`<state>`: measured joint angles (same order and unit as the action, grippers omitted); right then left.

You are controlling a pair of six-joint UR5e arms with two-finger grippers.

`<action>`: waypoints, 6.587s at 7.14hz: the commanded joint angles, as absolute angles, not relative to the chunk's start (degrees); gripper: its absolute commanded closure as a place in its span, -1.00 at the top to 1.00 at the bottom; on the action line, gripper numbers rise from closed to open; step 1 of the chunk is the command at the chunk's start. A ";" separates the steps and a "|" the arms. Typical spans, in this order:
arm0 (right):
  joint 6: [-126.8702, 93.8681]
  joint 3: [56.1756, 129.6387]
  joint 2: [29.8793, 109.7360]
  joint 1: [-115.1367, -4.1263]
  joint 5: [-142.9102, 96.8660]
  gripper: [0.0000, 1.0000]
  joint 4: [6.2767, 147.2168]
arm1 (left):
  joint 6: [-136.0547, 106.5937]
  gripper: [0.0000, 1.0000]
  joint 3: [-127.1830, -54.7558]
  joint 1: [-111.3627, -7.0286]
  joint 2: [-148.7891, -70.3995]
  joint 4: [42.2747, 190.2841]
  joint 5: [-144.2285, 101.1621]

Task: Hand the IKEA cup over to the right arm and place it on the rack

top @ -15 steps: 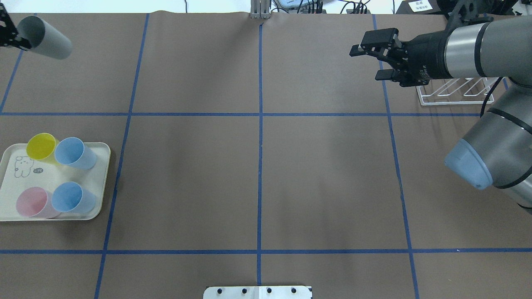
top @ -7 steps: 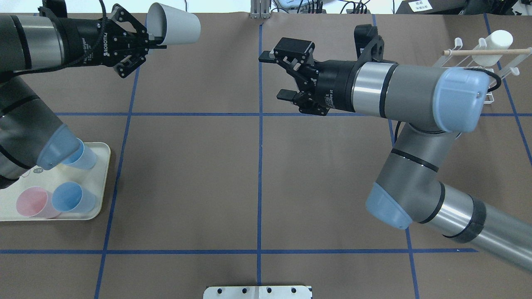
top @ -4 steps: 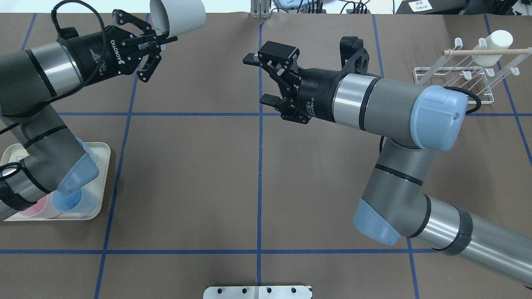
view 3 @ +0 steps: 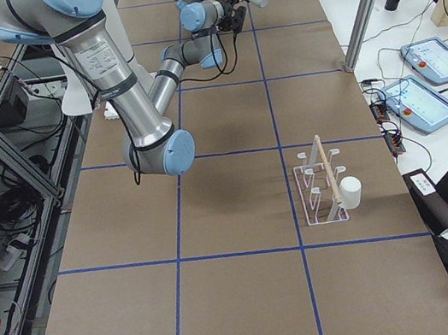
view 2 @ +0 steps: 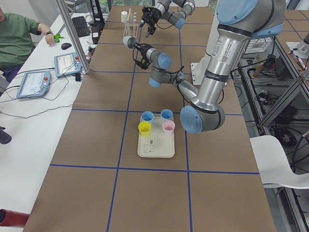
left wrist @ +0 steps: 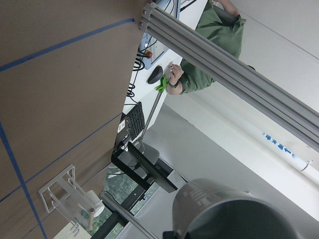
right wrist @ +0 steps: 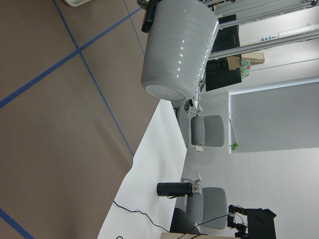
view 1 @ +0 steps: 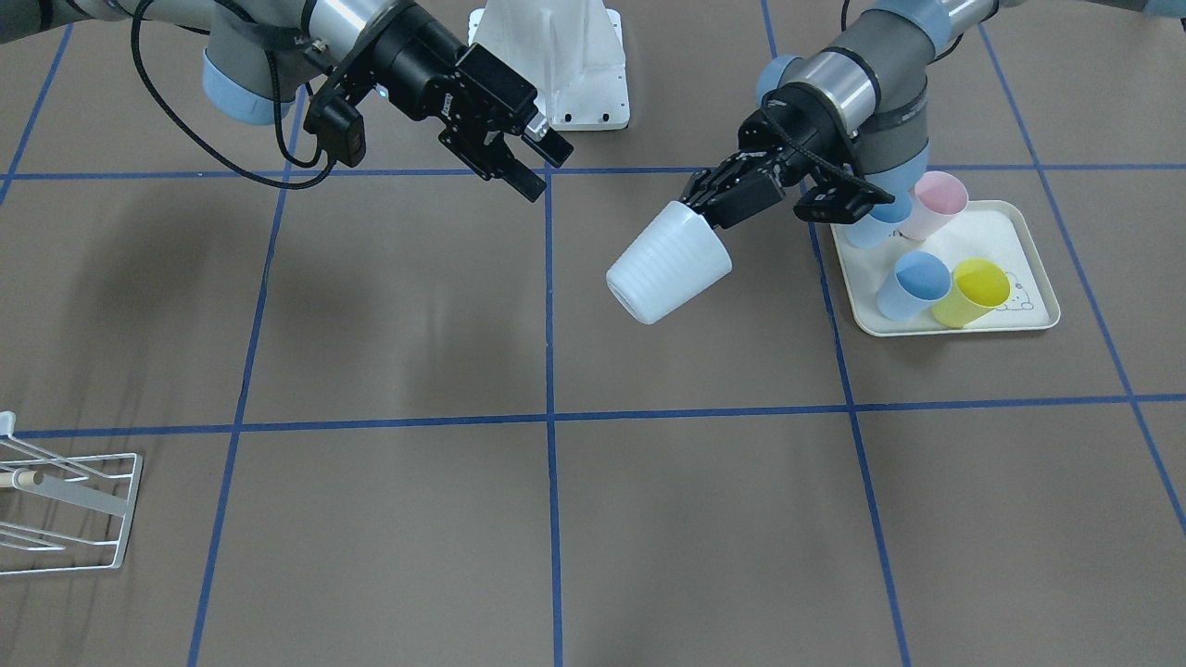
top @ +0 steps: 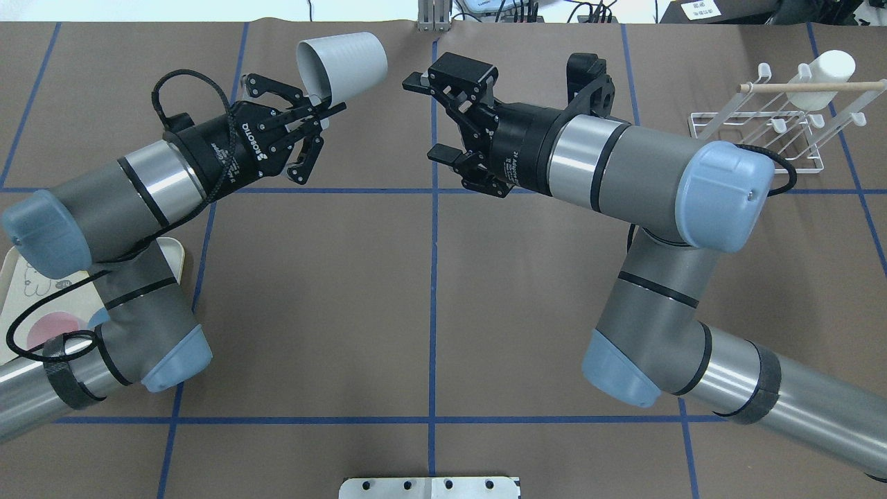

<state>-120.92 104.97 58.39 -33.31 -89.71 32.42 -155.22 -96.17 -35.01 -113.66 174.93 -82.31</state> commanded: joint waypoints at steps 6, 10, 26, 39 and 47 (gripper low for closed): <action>-121.38 100.29 55.72 -33.49 -88.15 1.00 32.43 | -151.79 -1.00 -96.94 -26.98 -117.07 174.81 -77.17; -121.38 100.02 55.81 -33.75 -88.15 1.00 32.34 | -151.79 -1.00 -98.08 -27.16 -116.19 174.99 -77.26; -75.74 99.58 65.04 -57.39 -81.09 -1.00 55.67 | -112.91 1.00 -105.51 -28.74 -114.87 147.33 -79.72; -52.73 77.08 73.48 -61.26 -67.15 -1.00 41.48 | -89.03 1.00 -119.00 -40.78 -113.82 104.68 -91.85; -52.47 77.43 74.09 -59.15 -67.15 1.00 41.48 | -89.65 1.00 -119.09 -40.69 -113.82 104.68 -91.93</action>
